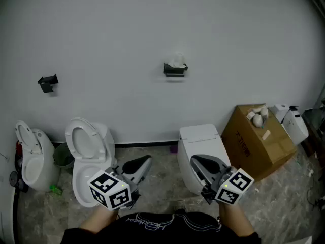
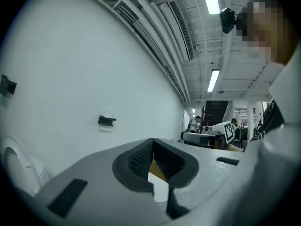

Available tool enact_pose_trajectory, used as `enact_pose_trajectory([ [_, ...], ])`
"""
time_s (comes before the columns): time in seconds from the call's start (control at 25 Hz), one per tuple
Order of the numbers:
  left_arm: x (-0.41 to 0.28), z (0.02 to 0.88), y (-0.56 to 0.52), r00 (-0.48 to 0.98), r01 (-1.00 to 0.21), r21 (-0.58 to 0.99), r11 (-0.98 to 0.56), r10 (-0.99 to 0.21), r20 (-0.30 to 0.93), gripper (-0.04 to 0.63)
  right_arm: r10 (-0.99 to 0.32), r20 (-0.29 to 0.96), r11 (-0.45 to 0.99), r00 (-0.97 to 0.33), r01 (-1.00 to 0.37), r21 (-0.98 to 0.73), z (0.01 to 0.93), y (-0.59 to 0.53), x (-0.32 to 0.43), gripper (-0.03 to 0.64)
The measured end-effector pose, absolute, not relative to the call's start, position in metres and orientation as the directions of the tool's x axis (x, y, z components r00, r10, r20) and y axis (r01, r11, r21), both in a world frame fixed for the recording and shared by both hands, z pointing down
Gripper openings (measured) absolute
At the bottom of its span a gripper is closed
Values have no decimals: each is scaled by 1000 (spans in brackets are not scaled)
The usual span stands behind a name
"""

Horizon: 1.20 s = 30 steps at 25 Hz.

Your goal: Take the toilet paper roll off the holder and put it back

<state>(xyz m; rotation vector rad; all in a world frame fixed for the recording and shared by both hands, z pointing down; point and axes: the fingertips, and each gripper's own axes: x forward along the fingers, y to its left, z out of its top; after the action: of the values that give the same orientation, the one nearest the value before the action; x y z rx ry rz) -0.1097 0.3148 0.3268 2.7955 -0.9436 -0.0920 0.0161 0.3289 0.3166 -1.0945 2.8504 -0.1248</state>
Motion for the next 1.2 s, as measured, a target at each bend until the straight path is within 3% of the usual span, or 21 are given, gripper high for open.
enact_pose_trajectory([
  [0.48,-121,330,318,785,-609,195,-769,-619,8,6,-673,-70,739,-737,-664,-116,313,332,19,5],
  [0.88,-128,331,305,771,-625,200,-755,-637,5,6,-719,-44,695,-694,-715,-74,311,308,27,244],
  [1.2,-126,337,286,758,-645,185,-742,-651,31,6,-746,-55,665,-664,-746,-24,308,278,39,355],
])
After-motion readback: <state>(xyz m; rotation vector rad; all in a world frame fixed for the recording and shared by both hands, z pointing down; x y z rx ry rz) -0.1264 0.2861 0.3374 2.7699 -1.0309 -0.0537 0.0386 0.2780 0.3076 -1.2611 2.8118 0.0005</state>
